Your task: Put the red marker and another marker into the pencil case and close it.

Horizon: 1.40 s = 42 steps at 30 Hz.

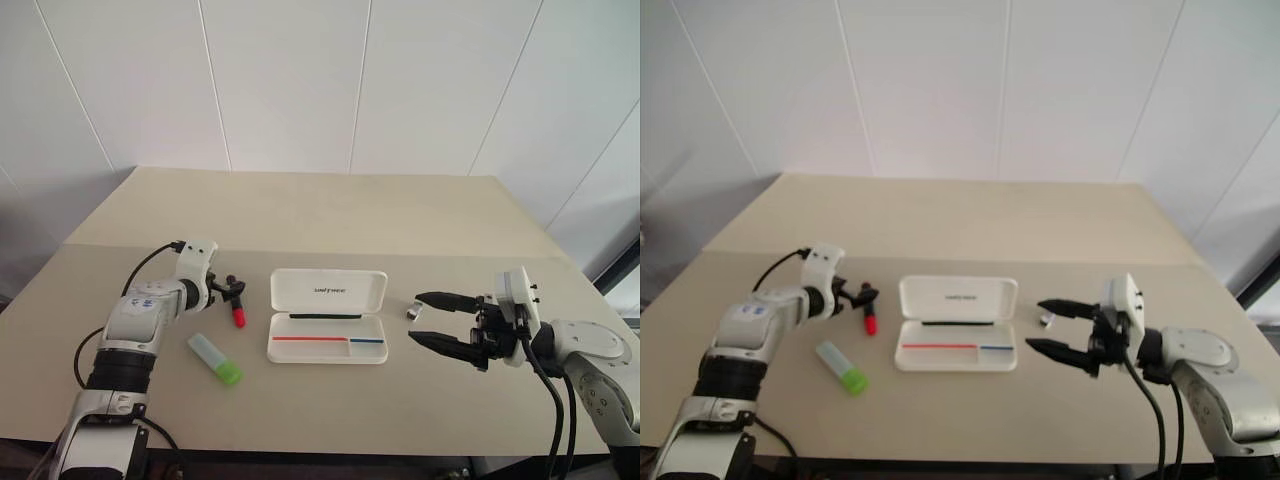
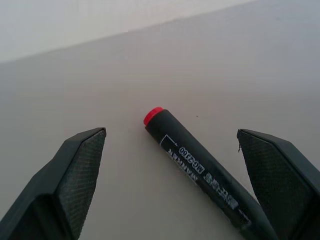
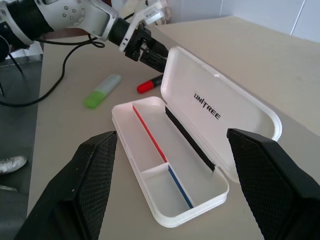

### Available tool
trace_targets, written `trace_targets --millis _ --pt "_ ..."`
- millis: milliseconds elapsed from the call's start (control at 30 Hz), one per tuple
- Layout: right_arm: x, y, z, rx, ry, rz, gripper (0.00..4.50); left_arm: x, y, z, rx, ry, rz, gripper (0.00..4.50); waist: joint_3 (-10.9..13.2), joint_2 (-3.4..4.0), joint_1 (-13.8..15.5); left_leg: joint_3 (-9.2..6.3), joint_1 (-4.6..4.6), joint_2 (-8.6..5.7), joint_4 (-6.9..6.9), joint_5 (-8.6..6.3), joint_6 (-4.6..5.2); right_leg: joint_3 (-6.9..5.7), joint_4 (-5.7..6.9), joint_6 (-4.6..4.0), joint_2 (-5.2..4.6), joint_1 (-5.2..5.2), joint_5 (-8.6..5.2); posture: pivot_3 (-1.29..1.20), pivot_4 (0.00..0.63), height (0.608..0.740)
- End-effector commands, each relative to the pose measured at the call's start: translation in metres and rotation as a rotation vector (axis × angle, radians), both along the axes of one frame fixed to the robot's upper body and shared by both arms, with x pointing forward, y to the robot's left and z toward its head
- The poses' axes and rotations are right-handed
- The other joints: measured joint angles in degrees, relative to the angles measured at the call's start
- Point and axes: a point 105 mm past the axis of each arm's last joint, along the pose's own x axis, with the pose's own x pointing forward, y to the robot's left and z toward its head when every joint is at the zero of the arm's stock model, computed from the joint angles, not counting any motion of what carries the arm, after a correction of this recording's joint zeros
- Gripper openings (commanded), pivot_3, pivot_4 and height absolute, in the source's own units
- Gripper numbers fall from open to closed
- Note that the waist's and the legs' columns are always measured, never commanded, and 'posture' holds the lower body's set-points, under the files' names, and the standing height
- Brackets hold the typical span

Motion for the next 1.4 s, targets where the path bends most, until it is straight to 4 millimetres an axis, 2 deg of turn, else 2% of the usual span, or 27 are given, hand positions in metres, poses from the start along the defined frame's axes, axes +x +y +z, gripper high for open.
trace_targets --millis 33,200,467,600,767,933,1133,1400 --pt "-0.004 -0.002 0.011 -0.016 -0.059 -0.013 4.50 0.008 0.001 0.006 0.006 0.000 0.023 4.47 0.00 0.00 0.00 0.00 -0.01 0.00 0.00 0.00 0.00 0.00 -0.01 0.01 0.00 -0.01 0.01 0.00 0.150 0.740" --pt "-0.005 -0.003 0.010 -0.021 -0.056 -0.026 4.50 0.011 0.004 -0.003 -0.014 0.082 0.055 4.47 0.00 0.00 0.00 0.00 -0.01 -0.01 -0.01 0.00 0.00 0.00 -0.02 0.03 0.00 0.00 0.01 0.00 0.150 0.740" --pt "-0.004 -0.002 0.010 -0.021 -0.060 -0.033 4.50 0.011 -0.009 -0.013 -0.045 0.168 0.021 4.47 0.00 0.00 0.00 0.00 0.00 -0.01 0.01 0.00 -0.01 -0.01 0.00 0.04 0.00 0.01 0.02 0.00 0.150 0.740" --pt "-0.004 -0.002 0.011 -0.022 -0.062 -0.038 4.50 0.011 -0.006 -0.015 -0.039 0.179 0.045 3.60 0.00 0.00 0.15 0.00 0.00 -0.02 0.00 0.00 -0.01 -0.01 -0.02 0.04 -0.01 0.02 0.02 0.00 0.150 0.740" --pt "-0.003 -0.004 0.011 -0.026 -0.065 -0.046 4.50 0.009 0.001 -0.012 -0.043 0.177 0.075 2.01 0.00 0.00 0.34 0.00 0.00 -0.02 0.00 -0.02 -0.03 -0.01 -0.03 0.05 -0.01 0.02 0.02 0.00 0.150 0.740" --pt "-0.002 -0.005 0.011 -0.029 -0.066 -0.050 4.50 0.007 0.006 -0.006 -0.050 0.164 0.097 0.64 0.00 0.00 0.40 0.00 0.00 -0.02 -0.01 -0.02 -0.03 -0.01 -0.03 0.05 -0.01 0.02 0.03 0.00 0.150 0.740" --pt "0.000 -0.005 0.012 -0.033 -0.069 -0.053 4.50 0.006 0.014 0.005 -0.046 0.112 0.120 0.64 0.00 0.00 0.18 0.00 0.00 -0.02 -0.02 -0.02 -0.04 -0.01 -0.02 0.05 -0.01 0.00 0.03 0.00 0.150 0.740" --pt "0.002 -0.005 0.012 -0.038 -0.076 -0.052 4.50 0.023 0.021 0.057 0.015 -0.157 0.099 0.64 0.02 -0.03 0.30 0.00 -0.01 -0.02 -0.02 -0.02 -0.04 -0.01 -0.04 0.06 -0.01 0.00 0.03 0.00 0.150 0.740"
